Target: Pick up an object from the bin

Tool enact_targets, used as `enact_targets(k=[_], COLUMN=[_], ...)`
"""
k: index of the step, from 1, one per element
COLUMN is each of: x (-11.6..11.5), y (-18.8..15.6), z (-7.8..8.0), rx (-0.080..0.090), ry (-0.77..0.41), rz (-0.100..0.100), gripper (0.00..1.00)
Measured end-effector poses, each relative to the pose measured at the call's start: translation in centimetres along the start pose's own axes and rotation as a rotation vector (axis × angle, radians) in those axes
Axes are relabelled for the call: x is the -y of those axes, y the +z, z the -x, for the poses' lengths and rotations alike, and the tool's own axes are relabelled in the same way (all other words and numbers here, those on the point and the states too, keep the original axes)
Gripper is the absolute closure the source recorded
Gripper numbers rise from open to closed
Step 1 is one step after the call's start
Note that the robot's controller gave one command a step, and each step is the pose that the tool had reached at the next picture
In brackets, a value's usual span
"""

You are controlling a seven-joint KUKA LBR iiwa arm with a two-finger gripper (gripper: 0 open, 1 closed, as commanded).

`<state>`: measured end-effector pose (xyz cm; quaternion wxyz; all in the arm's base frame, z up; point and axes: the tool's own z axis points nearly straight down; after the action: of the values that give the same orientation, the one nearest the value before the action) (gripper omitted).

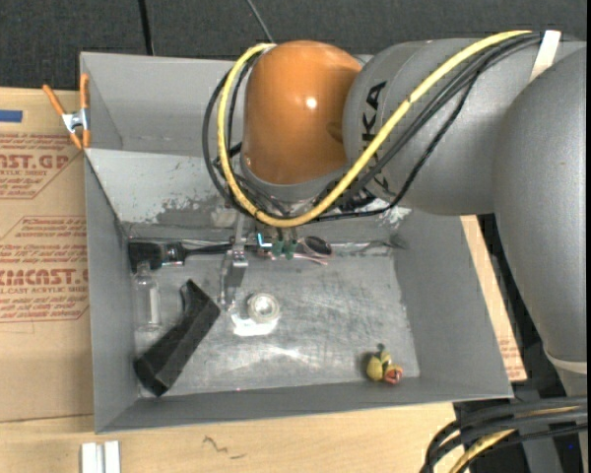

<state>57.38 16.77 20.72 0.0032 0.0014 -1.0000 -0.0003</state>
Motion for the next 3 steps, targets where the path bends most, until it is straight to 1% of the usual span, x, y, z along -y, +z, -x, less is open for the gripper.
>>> enact_targets(k=[1, 2, 3], x=[0.1, -2.2, -3.2], y=[-0.5, 3.9, 5.3], z=[0.2, -0.7, -4.1], rx=[0.008, 0.014, -0.006], ry=[0.001, -0.065, -0.123], rz=[0.001, 0.001, -0.004], gripper=[0.0, 0.0, 0.0])
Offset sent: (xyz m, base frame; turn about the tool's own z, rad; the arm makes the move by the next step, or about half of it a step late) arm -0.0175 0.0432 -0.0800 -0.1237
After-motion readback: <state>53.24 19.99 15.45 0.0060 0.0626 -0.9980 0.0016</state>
